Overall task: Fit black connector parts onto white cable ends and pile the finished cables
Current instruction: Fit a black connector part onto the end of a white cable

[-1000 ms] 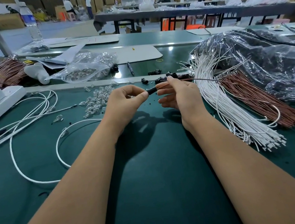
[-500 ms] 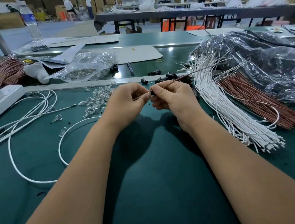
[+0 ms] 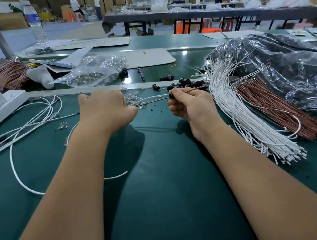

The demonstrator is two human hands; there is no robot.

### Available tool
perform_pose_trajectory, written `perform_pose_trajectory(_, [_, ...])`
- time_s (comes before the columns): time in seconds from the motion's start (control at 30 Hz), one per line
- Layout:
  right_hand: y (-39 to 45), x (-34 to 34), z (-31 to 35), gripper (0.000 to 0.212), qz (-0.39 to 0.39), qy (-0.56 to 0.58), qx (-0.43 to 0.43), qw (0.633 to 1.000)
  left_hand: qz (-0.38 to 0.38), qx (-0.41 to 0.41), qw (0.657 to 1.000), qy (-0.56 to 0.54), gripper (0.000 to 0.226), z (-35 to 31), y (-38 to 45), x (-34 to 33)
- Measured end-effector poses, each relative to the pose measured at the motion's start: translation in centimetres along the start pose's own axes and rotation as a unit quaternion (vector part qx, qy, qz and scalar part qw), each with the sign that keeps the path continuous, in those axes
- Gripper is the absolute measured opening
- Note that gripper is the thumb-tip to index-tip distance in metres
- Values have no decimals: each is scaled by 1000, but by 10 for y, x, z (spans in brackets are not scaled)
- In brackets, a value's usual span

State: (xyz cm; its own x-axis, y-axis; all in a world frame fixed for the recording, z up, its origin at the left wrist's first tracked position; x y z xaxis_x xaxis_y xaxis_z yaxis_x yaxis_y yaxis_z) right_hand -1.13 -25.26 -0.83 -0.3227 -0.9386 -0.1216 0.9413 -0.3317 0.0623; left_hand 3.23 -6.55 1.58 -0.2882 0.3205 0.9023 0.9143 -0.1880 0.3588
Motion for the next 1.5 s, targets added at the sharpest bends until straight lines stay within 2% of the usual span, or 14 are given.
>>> perform_pose_trajectory(0.07, [-1, -2, -1, 7, 17, -26, 8, 999, -5, 0, 1000, 24, 20, -3, -1, 0])
perform_pose_trajectory(0.1, [-1, -2, -1, 6, 25, -35, 13, 999, -20, -17, 1000, 2, 15, -6, -2, 0])
perform_pose_trajectory(0.17, [-2, -4, -1, 5, 43, -44, 22, 998, -46, -98, 989, -100, 12, -15, -5, 0])
perform_pose_trajectory(0.23, [-3, -4, -2, 5, 66, -52, 32, 996, -37, -175, 961, -210, 13, -27, -8, -1])
perform_pose_trajectory(0.3, [-5, -4, -2, 5, 80, -60, 42, 994, -15, -196, 944, -264, 10, -34, -10, -2])
perform_pose_trajectory(0.47, [-6, -5, -1, 5, 73, -64, 45, 994, -4, -175, 939, -296, 8, -30, -7, -5])
perform_pose_trajectory(0.6, [-3, -2, 0, 7, 33, 0, 14, 999, 35, -157, 952, -260, 11, -23, -3, -7])
perform_pose_trajectory(0.73, [-4, -3, -1, 6, 56, -37, 29, 997, 52, -147, 963, -220, 9, -17, -3, -9])
perform_pose_trajectory(0.87, [-7, -5, 0, 5, 88, -74, 58, 992, 37, -157, 946, -282, 9, -28, -8, -13])
perform_pose_trajectory(0.97, [-7, -5, 0, 7, 82, -58, 61, 993, 3, -144, 938, -314, 7, -38, -10, -18])
perform_pose_trajectory(1.17, [1, 0, 3, 34, 32, 47, -26, 998, -36, -135, 929, -342, 11, -35, -9, -22])
perform_pose_trajectory(1.5, [2, 0, -2, 17, -1, -36, 33, 999, -39, -145, 943, -297, 13, -33, -10, -19])
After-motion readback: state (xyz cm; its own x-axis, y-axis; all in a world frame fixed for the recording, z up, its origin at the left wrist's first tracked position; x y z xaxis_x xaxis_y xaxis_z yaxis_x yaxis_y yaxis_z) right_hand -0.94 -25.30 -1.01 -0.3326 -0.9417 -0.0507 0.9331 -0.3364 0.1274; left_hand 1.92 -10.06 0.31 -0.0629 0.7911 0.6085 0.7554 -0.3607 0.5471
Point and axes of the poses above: each hand's wrist, its own y-axis towards the middle knuckle, its own x-axis out of the back of the hand, z = x × y, the point moved 1 cm from there along y, towards the middle knuckle, and after that the axes turned 7 degrees about -y, right-handed, at the moved point
